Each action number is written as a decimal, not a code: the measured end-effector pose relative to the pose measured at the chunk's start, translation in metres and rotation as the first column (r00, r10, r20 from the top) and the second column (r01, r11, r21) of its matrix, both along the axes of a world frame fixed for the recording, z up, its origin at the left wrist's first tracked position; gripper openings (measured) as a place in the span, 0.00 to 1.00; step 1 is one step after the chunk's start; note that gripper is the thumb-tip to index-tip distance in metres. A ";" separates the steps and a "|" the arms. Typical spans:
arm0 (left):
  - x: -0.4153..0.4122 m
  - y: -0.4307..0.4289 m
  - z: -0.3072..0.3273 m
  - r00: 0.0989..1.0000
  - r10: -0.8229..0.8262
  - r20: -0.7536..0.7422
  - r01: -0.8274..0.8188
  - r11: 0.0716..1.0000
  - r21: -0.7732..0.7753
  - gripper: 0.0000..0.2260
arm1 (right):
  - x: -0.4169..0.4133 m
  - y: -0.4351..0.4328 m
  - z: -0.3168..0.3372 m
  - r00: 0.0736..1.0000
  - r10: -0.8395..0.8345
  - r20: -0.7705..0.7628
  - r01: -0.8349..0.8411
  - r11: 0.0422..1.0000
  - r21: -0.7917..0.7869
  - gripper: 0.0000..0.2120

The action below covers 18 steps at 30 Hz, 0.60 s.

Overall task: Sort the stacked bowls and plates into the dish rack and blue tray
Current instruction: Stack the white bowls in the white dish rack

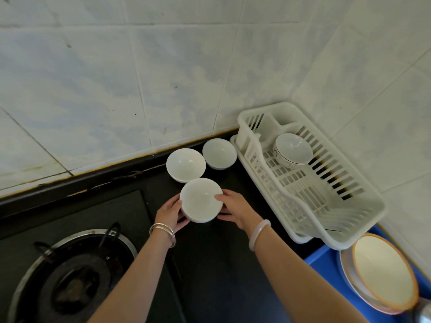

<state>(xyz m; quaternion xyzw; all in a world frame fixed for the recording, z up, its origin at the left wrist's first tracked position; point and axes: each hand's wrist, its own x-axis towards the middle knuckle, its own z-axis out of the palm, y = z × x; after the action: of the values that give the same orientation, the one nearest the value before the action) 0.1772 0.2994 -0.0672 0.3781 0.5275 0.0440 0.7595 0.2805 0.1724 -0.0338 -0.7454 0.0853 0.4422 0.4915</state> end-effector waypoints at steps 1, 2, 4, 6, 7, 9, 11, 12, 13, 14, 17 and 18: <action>0.000 -0.002 0.001 1.000 0.000 0.001 0.000 1.000 0.003 0.10 | -0.001 0.001 0.000 1.000 -0.012 0.016 0.012 1.000 0.003 0.20; 0.000 -0.004 0.003 1.000 -0.004 0.003 0.004 1.000 0.014 0.11 | -0.001 0.002 0.000 0.999 -0.022 0.040 0.022 1.000 0.000 0.19; 0.001 -0.006 0.007 1.000 -0.012 0.002 0.012 0.999 0.044 0.12 | -0.003 0.004 0.000 0.995 -0.061 0.076 0.063 0.998 -0.024 0.16; 0.004 -0.010 0.015 1.000 -0.028 0.004 0.027 0.996 0.085 0.13 | -0.002 -0.001 0.005 0.989 -0.124 0.079 0.126 0.992 -0.027 0.12; 0.006 -0.012 0.019 0.999 -0.035 0.013 0.033 0.994 0.100 0.13 | 0.000 -0.004 0.009 0.986 -0.140 0.091 0.142 0.990 -0.015 0.10; 0.012 -0.016 0.031 0.997 -0.064 0.035 0.058 0.989 0.133 0.13 | 0.005 -0.015 0.020 0.979 -0.145 0.143 0.143 0.989 0.023 0.08; 0.023 -0.023 0.048 0.992 -0.108 0.071 0.096 0.982 0.161 0.12 | 0.014 -0.029 0.033 0.967 -0.140 0.212 0.133 0.990 0.048 0.09; 0.029 -0.028 0.058 0.986 -0.139 0.093 0.121 0.977 0.174 0.12 | 0.020 -0.036 0.041 0.956 -0.153 0.249 0.140 0.988 0.066 0.12; 0.037 -0.033 0.068 0.978 -0.177 0.113 0.153 0.969 0.192 0.11 | 0.028 -0.045 0.048 0.943 -0.170 0.287 0.152 0.985 0.085 0.15; 0.046 -0.038 0.077 0.966 -0.223 0.131 0.191 0.958 0.215 0.10 | 0.036 -0.054 0.056 0.929 -0.189 0.319 0.167 0.981 0.095 0.18; 0.078 -0.060 0.102 0.921 -0.343 0.183 0.289 0.920 0.266 0.11 | 0.063 -0.088 0.082 0.891 -0.229 0.393 0.217 0.973 0.075 0.17; 0.091 -0.069 0.107 0.907 -0.373 0.198 0.315 0.910 0.270 0.12 | 0.073 -0.100 0.091 0.879 -0.238 0.413 0.242 0.969 0.044 0.17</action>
<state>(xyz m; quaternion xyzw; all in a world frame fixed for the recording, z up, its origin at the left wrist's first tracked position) 0.2679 0.2307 0.0401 0.5433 0.3455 0.0162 0.7650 0.3533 0.0729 0.0574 -0.8081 0.0726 0.2088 0.5460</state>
